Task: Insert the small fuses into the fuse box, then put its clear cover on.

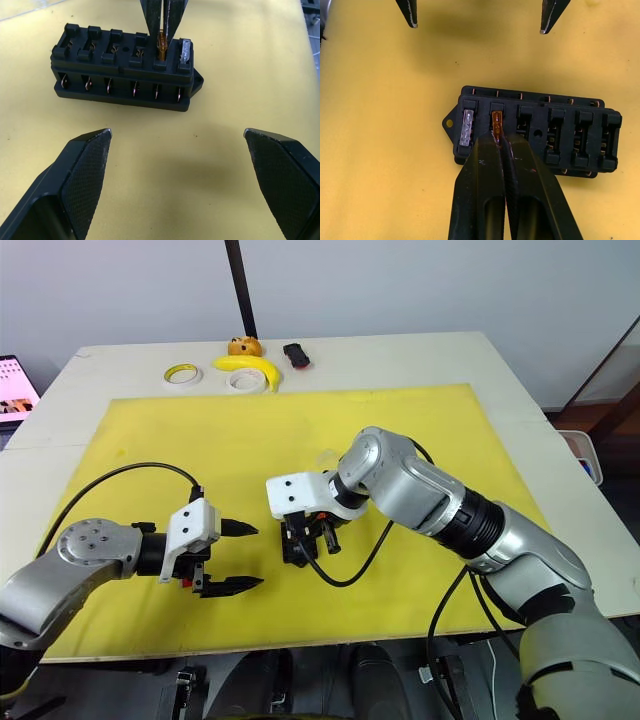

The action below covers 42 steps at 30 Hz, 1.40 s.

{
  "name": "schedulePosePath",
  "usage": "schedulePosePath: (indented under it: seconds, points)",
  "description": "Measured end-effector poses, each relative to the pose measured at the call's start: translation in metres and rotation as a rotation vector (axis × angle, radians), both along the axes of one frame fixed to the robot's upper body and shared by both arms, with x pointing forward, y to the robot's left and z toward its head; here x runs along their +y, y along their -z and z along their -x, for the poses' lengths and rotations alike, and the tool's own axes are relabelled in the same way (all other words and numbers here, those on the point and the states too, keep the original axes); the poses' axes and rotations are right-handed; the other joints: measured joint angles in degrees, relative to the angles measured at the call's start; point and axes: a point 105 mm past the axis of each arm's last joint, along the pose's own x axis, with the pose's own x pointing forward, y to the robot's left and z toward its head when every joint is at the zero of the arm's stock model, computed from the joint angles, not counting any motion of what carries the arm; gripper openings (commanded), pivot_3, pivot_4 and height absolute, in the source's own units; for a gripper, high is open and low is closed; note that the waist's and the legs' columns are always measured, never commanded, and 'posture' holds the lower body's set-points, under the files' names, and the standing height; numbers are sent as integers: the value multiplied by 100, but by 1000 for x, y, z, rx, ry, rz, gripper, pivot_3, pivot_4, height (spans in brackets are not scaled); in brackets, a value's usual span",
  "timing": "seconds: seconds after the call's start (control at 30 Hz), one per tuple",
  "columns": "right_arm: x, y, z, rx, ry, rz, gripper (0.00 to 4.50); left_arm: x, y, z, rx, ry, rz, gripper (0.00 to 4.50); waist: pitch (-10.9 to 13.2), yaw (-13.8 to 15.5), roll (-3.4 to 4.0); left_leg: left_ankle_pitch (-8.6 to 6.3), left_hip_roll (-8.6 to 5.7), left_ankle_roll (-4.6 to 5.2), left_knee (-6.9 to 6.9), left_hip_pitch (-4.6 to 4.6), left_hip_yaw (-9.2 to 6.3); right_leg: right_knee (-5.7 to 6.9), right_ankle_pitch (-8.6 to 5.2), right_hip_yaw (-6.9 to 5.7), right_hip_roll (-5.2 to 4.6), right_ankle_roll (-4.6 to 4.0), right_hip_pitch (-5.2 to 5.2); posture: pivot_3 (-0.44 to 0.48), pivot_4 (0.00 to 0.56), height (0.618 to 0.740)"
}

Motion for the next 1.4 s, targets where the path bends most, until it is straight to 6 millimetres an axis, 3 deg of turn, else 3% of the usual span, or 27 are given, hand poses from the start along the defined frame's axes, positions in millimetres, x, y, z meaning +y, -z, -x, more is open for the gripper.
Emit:
schedulePosePath:
  seconds: [0.57,0.7,1.4]
  points:
    - [2,0,0,-11,-14,0,0,0,1,0,3,-2,1,4456,0,-12,0,0,0,0,2,2,0,4,0,0,0,0,1,0,150,740]
    - [2,0,-2,-16,-10,1,1347,0,1,0,2,-1,1,4500,0,-7,0,0,0,0,2,2,0,5,0,0,0,0,0,0,150,740]
    - [1,-5,-4,-12,-29,-12,1347,4,1,-6,1,-21,1,4500,0,-2,0,0,-1,0,3,2,0,6,0,0,0,0,1,0,150,740]
